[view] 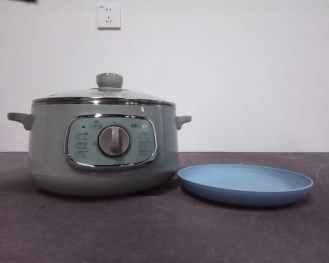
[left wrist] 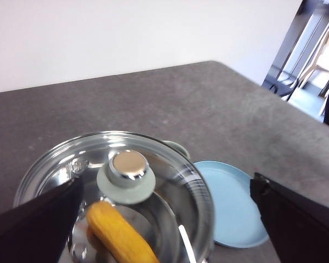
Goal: Take the corn out from the steamer,put the corn on the plate,close the lid
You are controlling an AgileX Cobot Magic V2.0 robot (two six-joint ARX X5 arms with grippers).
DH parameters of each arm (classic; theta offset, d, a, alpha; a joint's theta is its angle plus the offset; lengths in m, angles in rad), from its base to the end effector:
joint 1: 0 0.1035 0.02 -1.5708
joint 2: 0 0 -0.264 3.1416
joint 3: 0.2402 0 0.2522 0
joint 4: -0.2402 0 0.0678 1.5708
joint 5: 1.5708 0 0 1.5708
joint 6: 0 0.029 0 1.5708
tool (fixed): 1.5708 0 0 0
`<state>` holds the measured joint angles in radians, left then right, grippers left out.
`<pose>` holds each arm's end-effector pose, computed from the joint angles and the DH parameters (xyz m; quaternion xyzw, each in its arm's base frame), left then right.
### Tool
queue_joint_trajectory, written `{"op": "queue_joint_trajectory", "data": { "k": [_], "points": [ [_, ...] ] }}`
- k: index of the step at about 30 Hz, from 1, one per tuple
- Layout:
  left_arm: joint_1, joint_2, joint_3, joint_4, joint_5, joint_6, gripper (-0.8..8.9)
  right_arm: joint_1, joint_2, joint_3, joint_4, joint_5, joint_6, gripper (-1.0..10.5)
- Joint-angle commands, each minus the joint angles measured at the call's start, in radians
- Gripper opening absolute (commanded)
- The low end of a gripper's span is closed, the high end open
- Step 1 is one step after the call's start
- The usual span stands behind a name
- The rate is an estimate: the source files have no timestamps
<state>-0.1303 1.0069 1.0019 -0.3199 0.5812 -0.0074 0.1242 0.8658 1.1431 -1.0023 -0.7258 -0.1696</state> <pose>0.2075 -0.0433 0.3560 -0.0396 0.1589 -0.3431 0.9249 0.1317 0.0358 0.3700 0.0325 0.3048 0.4128 0.8577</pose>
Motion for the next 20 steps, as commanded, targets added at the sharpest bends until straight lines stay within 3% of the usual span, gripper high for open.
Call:
{"op": "queue_joint_trajectory", "data": {
  "k": [1,13,20],
  "points": [
    [-0.045,0.076,0.003,0.087,-0.042,0.038,5.21,0.002,0.009,0.002,0.004,-0.001,-0.003,6.3],
    [-0.202,0.382,0.003,0.399,-0.304,0.158,5.21,0.002,0.020,0.002,0.004,-0.001,-0.003,6.3],
    [-0.224,0.485,0.003,0.423,-0.345,0.169,5.20,0.002,0.020,0.002,0.004,-0.001,-0.003,6.3]
  ]
}}
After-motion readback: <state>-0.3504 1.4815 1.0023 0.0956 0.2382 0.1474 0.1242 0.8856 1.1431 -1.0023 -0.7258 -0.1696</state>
